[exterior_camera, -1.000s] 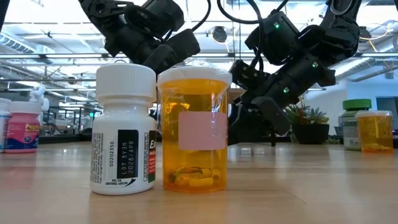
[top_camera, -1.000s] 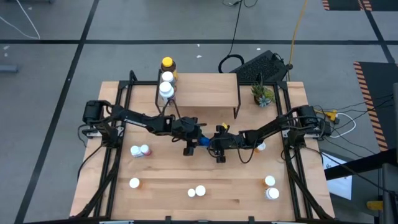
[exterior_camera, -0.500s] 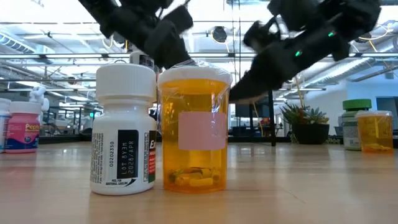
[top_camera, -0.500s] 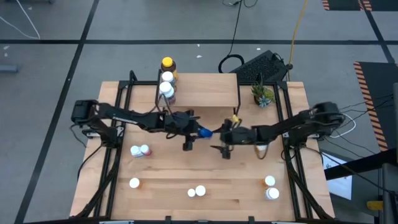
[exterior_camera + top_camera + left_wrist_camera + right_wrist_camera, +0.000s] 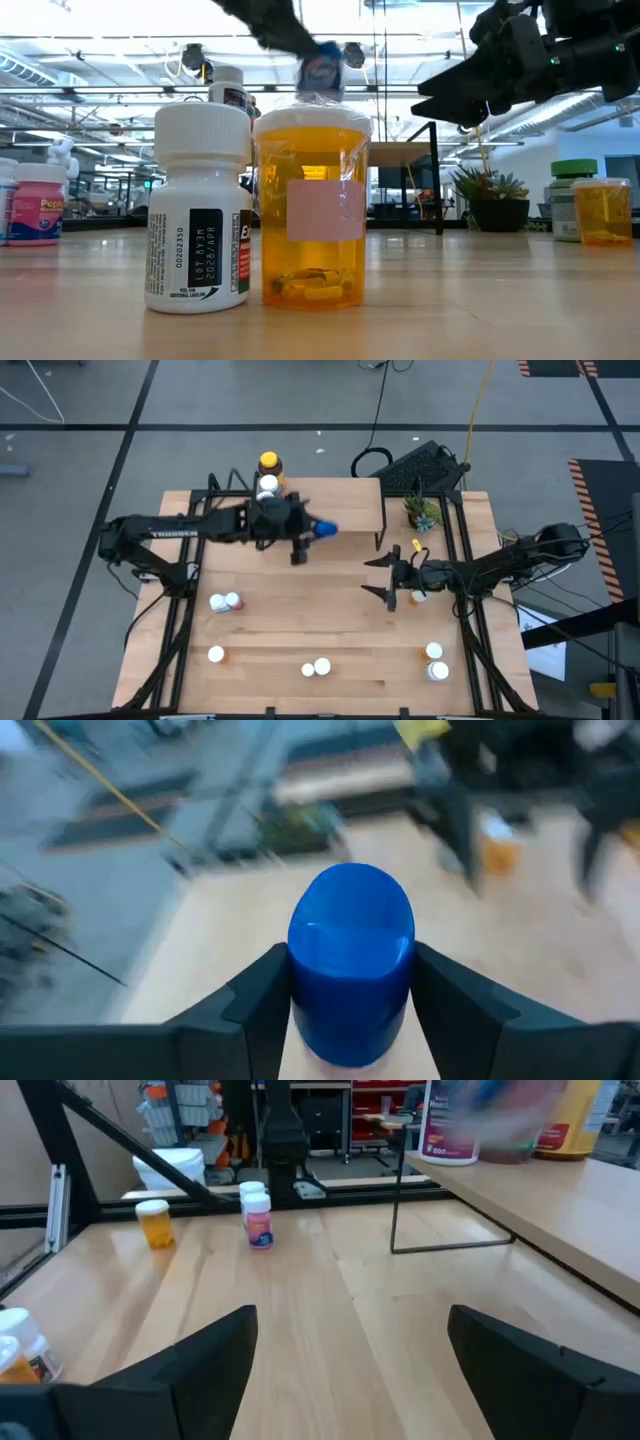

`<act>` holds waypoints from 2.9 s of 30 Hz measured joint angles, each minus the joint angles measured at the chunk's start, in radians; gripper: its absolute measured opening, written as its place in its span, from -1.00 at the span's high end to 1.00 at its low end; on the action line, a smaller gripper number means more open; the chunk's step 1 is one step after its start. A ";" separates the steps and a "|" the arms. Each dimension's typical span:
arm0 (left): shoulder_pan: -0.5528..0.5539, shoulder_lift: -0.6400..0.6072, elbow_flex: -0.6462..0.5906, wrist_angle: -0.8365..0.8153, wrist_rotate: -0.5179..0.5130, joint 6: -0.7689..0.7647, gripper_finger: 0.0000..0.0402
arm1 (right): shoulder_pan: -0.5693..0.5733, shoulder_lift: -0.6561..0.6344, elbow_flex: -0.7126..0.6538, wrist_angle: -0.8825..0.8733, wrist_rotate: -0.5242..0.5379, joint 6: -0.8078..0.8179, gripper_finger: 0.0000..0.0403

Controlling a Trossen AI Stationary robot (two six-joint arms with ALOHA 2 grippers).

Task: Pick and place medicine bottles onto shelf by color
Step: Put the blue medicine bottle on the shelf

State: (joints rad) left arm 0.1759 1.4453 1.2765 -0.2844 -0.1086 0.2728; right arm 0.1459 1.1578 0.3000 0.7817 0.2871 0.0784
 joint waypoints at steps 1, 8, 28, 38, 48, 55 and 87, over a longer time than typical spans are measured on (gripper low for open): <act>0.019 0.001 0.032 -0.013 0.000 0.013 0.07 | 0.000 0.002 0.002 0.005 0.000 0.000 -0.61; 0.169 0.000 0.202 -0.031 0.035 0.094 0.08 | 0.000 0.002 0.002 0.009 0.000 -0.003 -0.61; 0.414 0.244 0.329 -0.148 0.161 0.197 0.07 | 0.000 0.002 0.003 0.022 0.005 -0.011 -0.61; 0.432 0.272 0.330 -0.219 0.161 0.196 0.07 | 0.000 0.002 0.003 0.004 0.007 -0.011 -0.61; 0.431 0.292 0.330 -0.312 0.161 0.192 0.07 | 0.000 0.002 0.003 0.007 0.008 -0.009 -0.61; 0.432 0.289 0.330 -0.303 0.152 0.193 0.07 | 0.000 0.002 0.003 0.011 0.008 -0.008 -0.61; 0.374 0.271 0.337 -0.270 -0.020 0.230 -0.38 | 0.000 0.003 0.003 0.015 0.008 -0.010 -0.61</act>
State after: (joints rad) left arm 0.5497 1.7162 1.6138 -0.5545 -0.1283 0.5033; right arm 0.1455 1.1604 0.3031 0.7967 0.2948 0.0679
